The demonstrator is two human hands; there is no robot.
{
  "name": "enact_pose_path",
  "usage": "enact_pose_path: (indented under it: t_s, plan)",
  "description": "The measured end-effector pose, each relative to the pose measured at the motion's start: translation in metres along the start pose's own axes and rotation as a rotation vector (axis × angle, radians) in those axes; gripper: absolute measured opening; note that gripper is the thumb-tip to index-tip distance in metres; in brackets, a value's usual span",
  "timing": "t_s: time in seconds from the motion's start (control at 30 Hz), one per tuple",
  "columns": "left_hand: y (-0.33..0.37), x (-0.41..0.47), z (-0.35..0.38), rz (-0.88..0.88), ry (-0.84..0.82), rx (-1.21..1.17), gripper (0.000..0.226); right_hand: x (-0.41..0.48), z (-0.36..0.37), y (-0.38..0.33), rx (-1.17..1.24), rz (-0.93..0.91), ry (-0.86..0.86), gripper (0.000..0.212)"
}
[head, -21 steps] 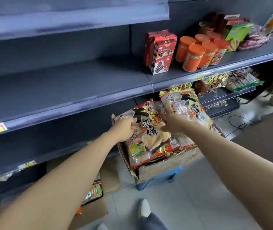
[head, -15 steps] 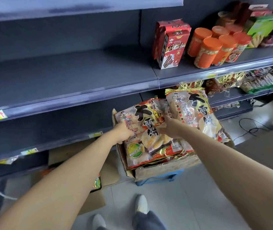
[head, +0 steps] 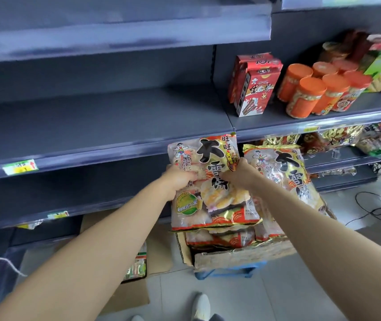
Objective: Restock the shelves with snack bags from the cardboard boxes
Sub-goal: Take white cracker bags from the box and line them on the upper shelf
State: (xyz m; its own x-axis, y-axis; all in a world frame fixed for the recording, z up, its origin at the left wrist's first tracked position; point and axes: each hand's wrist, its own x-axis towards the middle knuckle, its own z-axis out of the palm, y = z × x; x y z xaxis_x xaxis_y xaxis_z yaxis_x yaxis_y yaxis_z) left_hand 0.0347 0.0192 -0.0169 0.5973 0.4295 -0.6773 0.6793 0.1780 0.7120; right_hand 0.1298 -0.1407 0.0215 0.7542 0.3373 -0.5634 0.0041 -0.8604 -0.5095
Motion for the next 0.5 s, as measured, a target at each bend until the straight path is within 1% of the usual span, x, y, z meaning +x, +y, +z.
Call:
enact_pose_path:
  t_s: [0.03,0.07,0.1,0.17,0.2,0.27,0.37,0.43,0.5]
  plan:
    - [0.001,0.013,-0.005,0.026,0.030,0.003,0.100,-0.003,-0.005,-0.007,0.021,-0.017,0.032,0.076]
    - [0.006,0.020,-0.011,0.051,0.048,0.009,0.104,-0.007,-0.009,-0.014,0.035,-0.034,0.054,0.074]
    - [0.019,0.005,-0.014,0.083,0.056,0.014,0.098,-0.010,-0.014,-0.022,0.047,-0.050,0.066,0.072]
    - [0.048,-0.037,-0.019,0.135,0.082,0.006,0.074,-0.018,-0.022,-0.039,0.044,-0.084,0.087,0.070]
    - [0.058,-0.051,-0.022,0.151,0.109,0.000,0.068,-0.023,-0.026,-0.047,0.031,-0.098,0.098,0.071]
    - [0.075,-0.069,-0.032,0.177,0.178,0.028,0.077,-0.031,-0.032,-0.064,-0.004,-0.143,0.105,0.071]
    - [0.098,-0.099,-0.047,0.215,0.284,0.088,0.090,-0.046,-0.041,-0.087,-0.021,-0.261,0.129,0.061]
    - [0.111,-0.118,-0.058,0.263,0.362,0.119,0.087,-0.059,-0.048,-0.104,-0.035,-0.335,0.145,0.057]
    - [0.122,-0.129,-0.071,0.312,0.428,0.139,0.082,-0.072,-0.055,-0.123,-0.048,-0.402,0.179,0.058]
